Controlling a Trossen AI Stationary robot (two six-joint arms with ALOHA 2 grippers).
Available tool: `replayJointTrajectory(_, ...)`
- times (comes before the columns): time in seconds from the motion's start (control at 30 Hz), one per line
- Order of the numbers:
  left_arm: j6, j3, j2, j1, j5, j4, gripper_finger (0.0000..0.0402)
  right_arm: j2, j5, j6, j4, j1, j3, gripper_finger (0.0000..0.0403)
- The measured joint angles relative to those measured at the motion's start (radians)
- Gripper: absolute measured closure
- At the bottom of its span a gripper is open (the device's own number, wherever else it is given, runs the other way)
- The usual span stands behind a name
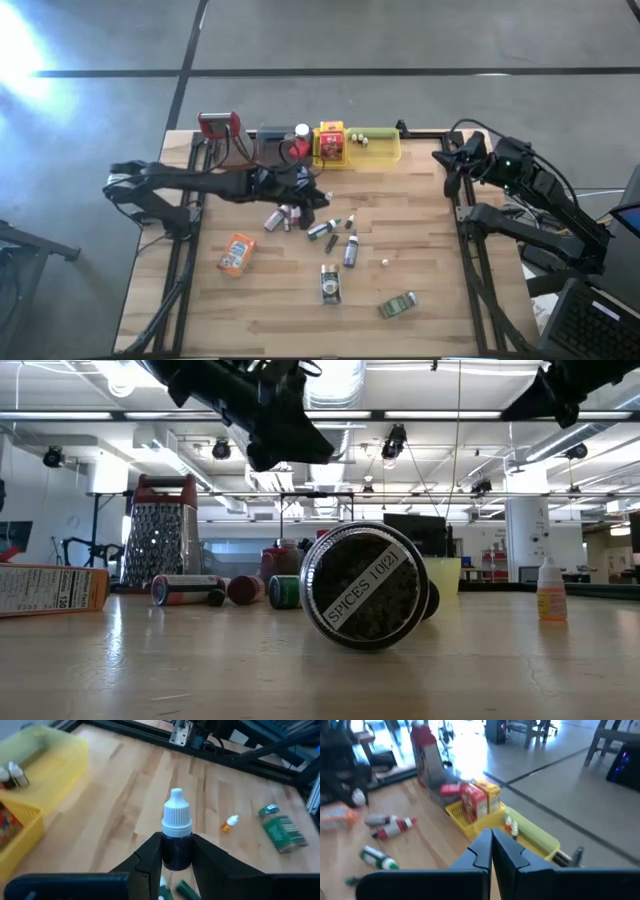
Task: Pick & Place Kitchen Items
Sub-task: Put the black food coloring bottle into the light yellow bin
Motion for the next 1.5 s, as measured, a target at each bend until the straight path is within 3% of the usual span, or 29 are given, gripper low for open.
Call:
replayJointTrajectory(0.13,0.083,0.050,0.048,0.018,0.001,0.000,0.0305,0.042,-0.003,0.066,0.048,0.000,0.000,0.0394)
replayJointTrajectory(0.43,0.164,0.185,0.149,0.056,0.001,-0.007,0.0305,0.236,-0.253,0.005,0.204,0.000,-0.015,0.0394)
replayJointTrajectory(0.57,0.135,0.239,0.175,0.076,0.008,-0.059,0.0305,0.292,-0.265,0.000,0.212,0.005,0.009,0.0387)
replayJointTrajectory(0.87,0.153,0.327,0.247,0.097,0.017,-0.080,0.0305,0.375,-0.276,-0.022,0.243,0.069,0.013,0.0287)
replayJointTrajectory(0.97,0.154,0.341,0.274,0.102,0.032,-0.083,0.0305,0.388,-0.383,-0.026,0.279,0.110,0.014,0.0253)
replayJointTrajectory(1.1,0.206,0.366,0.307,0.106,0.154,-0.069,0.0305,0.413,-0.471,0.033,0.304,0.170,0.014,0.0222)
replayJointTrajectory(1.23,0.229,0.382,0.335,0.102,0.205,-0.025,0.0305,0.428,-0.413,0.003,0.309,0.235,0.014,0.0205)
replayJointTrajectory(1.4,0.240,0.388,0.343,0.101,0.204,0.043,0.0305,0.429,-0.237,-0.030,0.325,0.297,0.014,0.0204)
replayJointTrajectory(1.5,0.242,0.390,0.342,0.100,0.217,0.078,0.0305,0.430,-0.210,-0.038,0.337,0.311,0.014,0.0210)
